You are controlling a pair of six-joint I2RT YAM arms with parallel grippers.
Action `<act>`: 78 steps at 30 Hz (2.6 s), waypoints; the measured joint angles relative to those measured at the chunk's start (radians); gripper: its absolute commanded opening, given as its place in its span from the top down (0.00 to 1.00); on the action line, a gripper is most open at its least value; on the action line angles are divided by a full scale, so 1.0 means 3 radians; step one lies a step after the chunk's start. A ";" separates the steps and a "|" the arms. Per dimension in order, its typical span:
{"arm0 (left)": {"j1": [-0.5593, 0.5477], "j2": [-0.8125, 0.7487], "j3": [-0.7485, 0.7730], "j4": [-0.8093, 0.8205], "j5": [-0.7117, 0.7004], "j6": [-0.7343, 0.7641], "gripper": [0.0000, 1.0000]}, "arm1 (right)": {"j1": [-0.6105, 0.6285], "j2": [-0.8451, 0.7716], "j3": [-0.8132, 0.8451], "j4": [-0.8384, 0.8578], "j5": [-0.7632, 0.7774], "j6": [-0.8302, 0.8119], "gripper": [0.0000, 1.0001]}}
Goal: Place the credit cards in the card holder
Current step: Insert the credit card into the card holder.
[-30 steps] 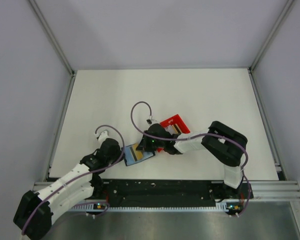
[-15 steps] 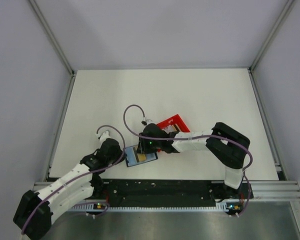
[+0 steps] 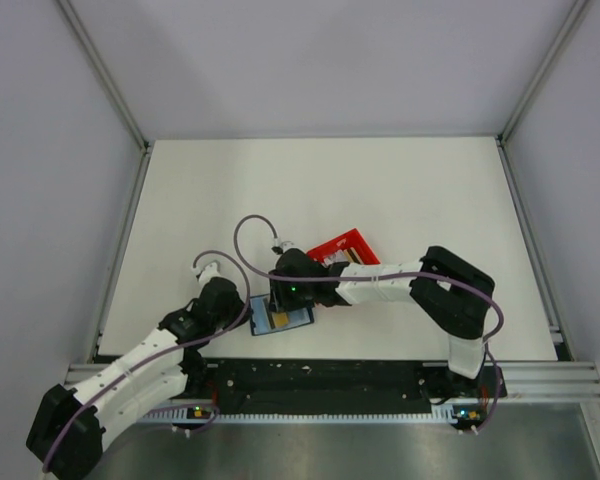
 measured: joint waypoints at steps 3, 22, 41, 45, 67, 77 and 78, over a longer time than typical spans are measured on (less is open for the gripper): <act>0.0001 -0.0023 0.0000 -0.0039 -0.0003 0.0013 1.00 | 0.0000 0.0064 0.0032 0.0031 -0.0069 0.0042 0.62; 0.0000 -0.0165 0.0000 -0.0097 -0.0010 0.0005 1.00 | 0.0009 0.0000 0.0109 -0.0322 0.0181 -0.0041 0.60; 0.0000 -0.0164 0.0000 -0.0112 -0.0013 0.0019 1.00 | 0.0034 0.0225 0.0432 -0.0493 -0.0327 -0.0088 0.61; 0.0000 -0.0164 0.0000 -0.0113 -0.0014 0.0022 1.00 | 0.0034 0.0224 0.0431 -0.0469 -0.0371 -0.0088 0.62; 0.0010 -0.0174 0.0000 -0.0139 -0.0084 0.0064 1.00 | 0.0020 0.0198 0.0319 -0.0209 -0.0221 -0.0181 0.76; 0.0017 -0.0174 0.0000 -0.0172 -0.0135 0.0112 1.00 | -0.0003 0.0198 0.0319 -0.0099 -0.0374 -0.0155 0.74; 0.0017 -0.0174 0.0000 -0.0172 -0.0136 0.0112 1.00 | -0.0005 0.0198 0.0319 -0.0095 -0.0376 -0.0153 0.74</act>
